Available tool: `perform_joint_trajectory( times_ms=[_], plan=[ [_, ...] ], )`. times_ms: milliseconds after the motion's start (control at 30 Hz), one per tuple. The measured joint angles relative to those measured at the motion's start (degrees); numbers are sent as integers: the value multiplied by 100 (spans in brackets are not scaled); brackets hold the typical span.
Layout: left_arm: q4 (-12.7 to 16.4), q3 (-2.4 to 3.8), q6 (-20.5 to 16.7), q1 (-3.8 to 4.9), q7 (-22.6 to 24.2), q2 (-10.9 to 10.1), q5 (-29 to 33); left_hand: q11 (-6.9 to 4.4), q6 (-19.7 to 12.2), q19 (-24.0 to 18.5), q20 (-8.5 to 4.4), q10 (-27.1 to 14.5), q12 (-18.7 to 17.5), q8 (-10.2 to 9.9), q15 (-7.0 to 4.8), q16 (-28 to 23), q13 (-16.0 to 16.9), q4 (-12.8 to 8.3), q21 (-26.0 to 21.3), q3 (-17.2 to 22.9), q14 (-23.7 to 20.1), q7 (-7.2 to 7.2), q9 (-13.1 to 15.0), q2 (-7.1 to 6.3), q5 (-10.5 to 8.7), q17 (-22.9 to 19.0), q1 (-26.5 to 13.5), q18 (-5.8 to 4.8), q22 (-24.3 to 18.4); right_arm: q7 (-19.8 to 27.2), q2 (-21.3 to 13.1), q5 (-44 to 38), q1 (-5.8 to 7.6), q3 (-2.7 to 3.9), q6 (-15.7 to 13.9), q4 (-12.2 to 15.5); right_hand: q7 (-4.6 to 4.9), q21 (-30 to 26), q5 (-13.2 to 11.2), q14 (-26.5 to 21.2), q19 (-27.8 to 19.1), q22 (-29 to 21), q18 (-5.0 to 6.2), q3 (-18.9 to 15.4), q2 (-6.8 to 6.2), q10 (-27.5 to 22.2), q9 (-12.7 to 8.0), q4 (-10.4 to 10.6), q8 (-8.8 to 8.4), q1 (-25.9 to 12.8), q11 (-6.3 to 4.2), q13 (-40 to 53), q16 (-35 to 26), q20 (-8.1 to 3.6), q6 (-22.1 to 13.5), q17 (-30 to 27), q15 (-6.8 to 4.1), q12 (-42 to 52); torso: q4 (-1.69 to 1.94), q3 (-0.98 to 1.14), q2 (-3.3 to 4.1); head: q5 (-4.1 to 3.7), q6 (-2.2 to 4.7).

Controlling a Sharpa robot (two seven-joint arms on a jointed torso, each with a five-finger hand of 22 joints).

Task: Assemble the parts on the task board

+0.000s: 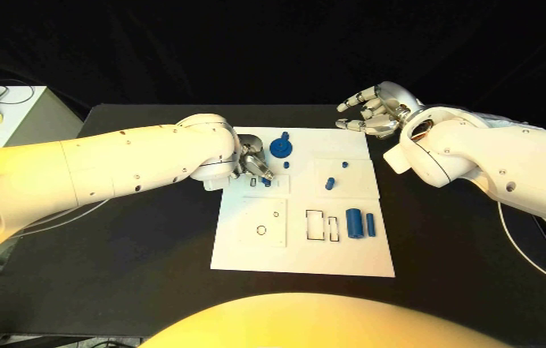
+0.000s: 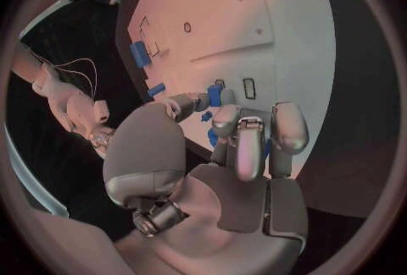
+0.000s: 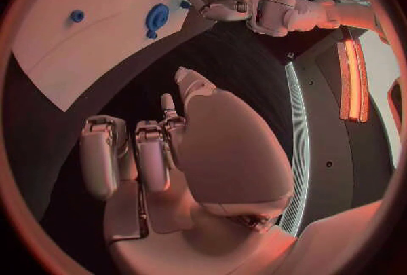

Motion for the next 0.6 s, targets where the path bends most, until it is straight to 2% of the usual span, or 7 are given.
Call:
perform_joint_trajectory(
  times_ms=[600],
  plan=[
    [7,1,133,-7,-2,-12,-13,1,2,0,0,-1,0,1,0,0,-1,0,0,0,0,0,14,0,18,0,0,0,7,2,-3,0,-1,0,0,-3,0,0,0,0,0,-2,0,16,0,-14,0,-16,0,0,15,0,0,0,0,-1,0,0,2,-3,-2,-6,0]
  ],
)
